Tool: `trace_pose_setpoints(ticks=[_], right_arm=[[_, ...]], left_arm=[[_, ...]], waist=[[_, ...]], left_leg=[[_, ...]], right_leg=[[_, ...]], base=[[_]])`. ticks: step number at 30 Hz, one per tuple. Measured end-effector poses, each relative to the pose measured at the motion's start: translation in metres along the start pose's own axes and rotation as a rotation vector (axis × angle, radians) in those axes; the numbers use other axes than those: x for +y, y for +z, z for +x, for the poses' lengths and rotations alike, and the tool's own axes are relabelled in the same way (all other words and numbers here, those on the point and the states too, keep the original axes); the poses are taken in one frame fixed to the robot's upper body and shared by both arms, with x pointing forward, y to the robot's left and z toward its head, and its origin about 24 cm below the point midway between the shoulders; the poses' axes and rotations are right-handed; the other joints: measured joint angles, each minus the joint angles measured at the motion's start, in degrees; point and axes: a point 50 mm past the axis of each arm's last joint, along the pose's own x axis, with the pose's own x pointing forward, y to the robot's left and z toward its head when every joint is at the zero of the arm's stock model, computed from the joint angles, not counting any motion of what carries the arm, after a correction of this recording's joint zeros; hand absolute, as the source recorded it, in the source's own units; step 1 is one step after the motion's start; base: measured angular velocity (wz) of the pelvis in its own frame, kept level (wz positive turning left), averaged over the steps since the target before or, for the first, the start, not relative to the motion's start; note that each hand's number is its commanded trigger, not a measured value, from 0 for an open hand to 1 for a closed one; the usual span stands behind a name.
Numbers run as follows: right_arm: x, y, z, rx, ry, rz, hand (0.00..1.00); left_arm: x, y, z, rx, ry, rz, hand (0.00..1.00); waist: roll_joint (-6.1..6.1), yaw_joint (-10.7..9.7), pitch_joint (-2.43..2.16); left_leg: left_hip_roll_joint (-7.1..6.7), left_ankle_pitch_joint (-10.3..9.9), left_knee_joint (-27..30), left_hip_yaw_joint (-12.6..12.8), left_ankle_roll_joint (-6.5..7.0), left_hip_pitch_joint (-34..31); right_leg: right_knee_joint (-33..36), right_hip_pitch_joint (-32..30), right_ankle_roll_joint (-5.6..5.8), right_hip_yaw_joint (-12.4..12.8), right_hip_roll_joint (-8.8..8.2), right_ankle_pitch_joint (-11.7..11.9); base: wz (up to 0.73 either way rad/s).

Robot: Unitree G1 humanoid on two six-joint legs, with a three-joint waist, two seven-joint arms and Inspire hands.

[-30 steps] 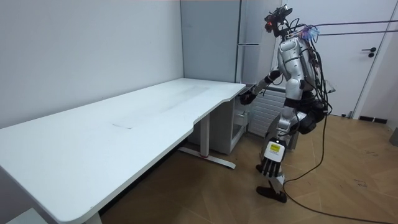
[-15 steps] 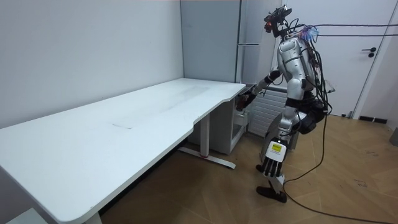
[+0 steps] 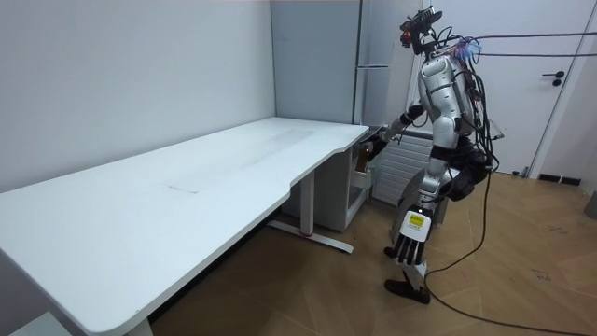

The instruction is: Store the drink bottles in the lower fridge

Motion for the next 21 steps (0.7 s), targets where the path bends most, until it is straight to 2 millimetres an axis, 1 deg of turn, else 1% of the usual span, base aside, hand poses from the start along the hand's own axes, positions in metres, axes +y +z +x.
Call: trace_pose_setpoints(ticks=[3,4,5,6,7,8,10,11,13,19,21], right_arm=[[-0.003,-0.002,0.000,0.004,0.000,-0.057,0.00],[-0.008,-0.003,0.000,0.008,-0.008,-0.061,0.00],[-0.011,-0.004,0.000,0.011,-0.011,-0.061,0.00],[-0.017,-0.005,-0.001,0.019,-0.018,-0.066,0.00],[-0.024,-0.006,-0.002,0.028,-0.031,-0.072,0.00],[-0.027,-0.007,-0.002,0.031,-0.036,-0.075,0.00],[-0.042,-0.008,-0.004,0.040,-0.057,-0.082,0.00],[-0.046,-0.009,-0.004,0.042,-0.061,-0.084,0.00],[-0.054,-0.009,-0.005,0.045,-0.068,-0.086,0.00],[-0.075,-0.005,-0.008,0.037,-0.102,-0.066,0.00],[-0.078,-0.004,-0.009,0.033,-0.104,-0.057,0.00]], left_arm=[[0.001,-0.001,0.000,0.000,-0.001,0.009,0.00],[0.002,-0.001,0.000,-0.002,0.000,0.012,0.00],[0.002,-0.001,0.000,-0.005,0.001,0.013,0.00],[0.003,-0.001,-0.002,-0.013,-0.001,0.012,0.00],[0.005,-0.004,-0.004,-0.017,-0.002,0.013,0.00],[0.005,-0.006,-0.005,-0.015,-0.002,0.013,0.00],[0.006,-0.013,-0.006,0.009,-0.001,0.021,0.00],[0.007,-0.015,-0.007,0.017,0.000,0.023,0.00],[0.007,-0.021,-0.009,0.039,0.000,0.027,0.00],[0.011,-0.021,-0.008,0.039,0.010,0.007,0.00],[0.013,-0.020,-0.007,0.040,0.016,-0.009,0.00]], waist=[[-0.23,-0.3,-0.03],[-0.58,-0.4,-0.14],[-0.82,-0.3,-0.16],[-1.23,-0.2,-0.16],[-1.86,-0.1,-0.25],[-1.96,-0.2,-0.23],[-2.72,-0.3,-0.56],[-2.84,-0.3,-0.64],[-2.92,-0.3,-0.65],[-2.90,-0.7,-0.68],[-2.83,-1.0,-0.71]], left_leg=[[0.10,0.0,-0.3,0.1,-0.05,1.1],[0.08,0.0,-0.6,0.1,-0.13,1.6],[0.06,0.1,-0.8,0.1,-0.20,1.9],[0.17,0.1,-1.1,0.0,-0.25,2.5],[0.17,0.0,-1.4,0.0,-0.35,3.0],[0.17,0.0,-1.5,0.0,-0.39,3.2],[0.37,-0.1,-2.0,-0.4,-0.46,4.1],[0.52,-0.1,-2.0,-0.4,-0.49,4.3],[1.45,-0.5,-2.1,-0.4,-0.40,5.2],[1.59,-0.8,-3.1,-0.2,-0.05,8.0],[1.48,-0.8,-3.4,-0.2,-0.01,8.5]], right_leg=[[-0.2,1.0,0.01,0.1,-0.17,0.0],[-0.4,1.4,-0.02,0.1,-0.16,-0.1],[-0.5,1.7,-0.03,0.1,-0.15,-0.1],[-1.0,2.4,-0.03,0.0,0.16,-0.1],[-1.3,2.9,-0.02,0.0,0.62,-0.1],[-1.6,3.3,-0.03,-0.1,0.74,-0.1],[-2.8,4.6,0.02,-0.6,1.11,0.1],[-3.0,4.9,0.05,-0.6,1.28,0.1],[-4.3,6.3,0.24,-0.7,1.95,0.6],[-5.9,9.1,0.79,-0.5,2.21,0.8],[-6.0,9.6,0.95,-0.4,2.19,0.7]], base=[[-0.02],[0.00],[0.00],[-0.04],[-0.05],[-0.03],[0.00],[-0.11],[-0.14],[-0.05],[0.00]])
